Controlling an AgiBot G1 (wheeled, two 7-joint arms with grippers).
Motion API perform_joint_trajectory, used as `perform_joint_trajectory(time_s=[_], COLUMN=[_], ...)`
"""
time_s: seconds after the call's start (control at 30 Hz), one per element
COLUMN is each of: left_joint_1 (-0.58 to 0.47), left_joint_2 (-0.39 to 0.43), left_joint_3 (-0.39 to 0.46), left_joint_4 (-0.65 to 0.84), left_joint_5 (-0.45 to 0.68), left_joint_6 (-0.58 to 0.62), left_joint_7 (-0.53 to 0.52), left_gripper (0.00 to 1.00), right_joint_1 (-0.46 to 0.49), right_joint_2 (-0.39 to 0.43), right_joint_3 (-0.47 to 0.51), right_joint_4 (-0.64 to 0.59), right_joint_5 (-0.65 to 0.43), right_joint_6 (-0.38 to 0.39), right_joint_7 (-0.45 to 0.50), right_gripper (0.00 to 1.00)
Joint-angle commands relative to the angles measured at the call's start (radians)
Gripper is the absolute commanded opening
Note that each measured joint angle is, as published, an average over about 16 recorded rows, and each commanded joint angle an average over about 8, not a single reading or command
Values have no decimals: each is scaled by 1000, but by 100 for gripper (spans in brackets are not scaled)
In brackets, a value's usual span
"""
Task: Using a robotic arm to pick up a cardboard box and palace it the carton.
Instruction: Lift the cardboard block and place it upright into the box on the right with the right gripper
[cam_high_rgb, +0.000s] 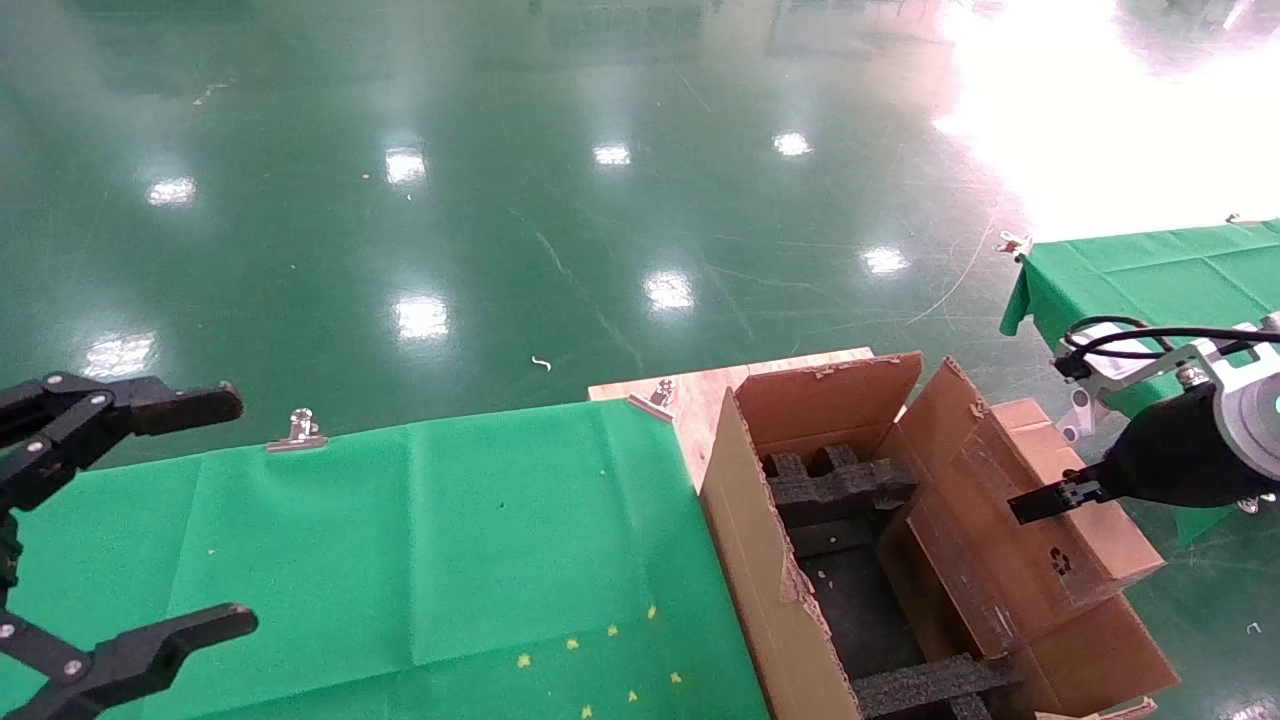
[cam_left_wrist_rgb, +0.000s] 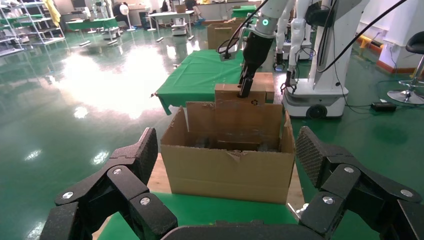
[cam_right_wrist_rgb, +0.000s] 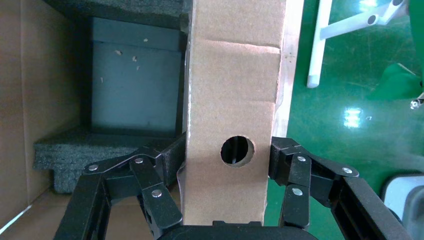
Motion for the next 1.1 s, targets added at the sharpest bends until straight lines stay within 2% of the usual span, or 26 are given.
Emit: perform_joint_trajectory(time_s=[0.03,0.3,0.73,1.1], left_joint_1=[0,0,0,0], left_joint_2=[0,0,0,0], left_joint_3=[0,0,0,0], left_joint_4=[0,0,0,0], left_joint_5=[0,0,0,0], left_joint_6=[0,0,0,0], left_joint_7=[0,0,0,0], left_gripper=[100,100,100,100], right_joint_1=[-3,-49,-173,-301], right_joint_2=[-5,-17,-44,-87], right_joint_3=[-7,-15,-30,-26], right_joint_4=[13,17,-16,-99], right_joint_5=[-25,-33,-36,18], right_joint_6=[9,54,171,263], right_joint_7=[44,94,168,147], right_gripper=[0,0,0,0])
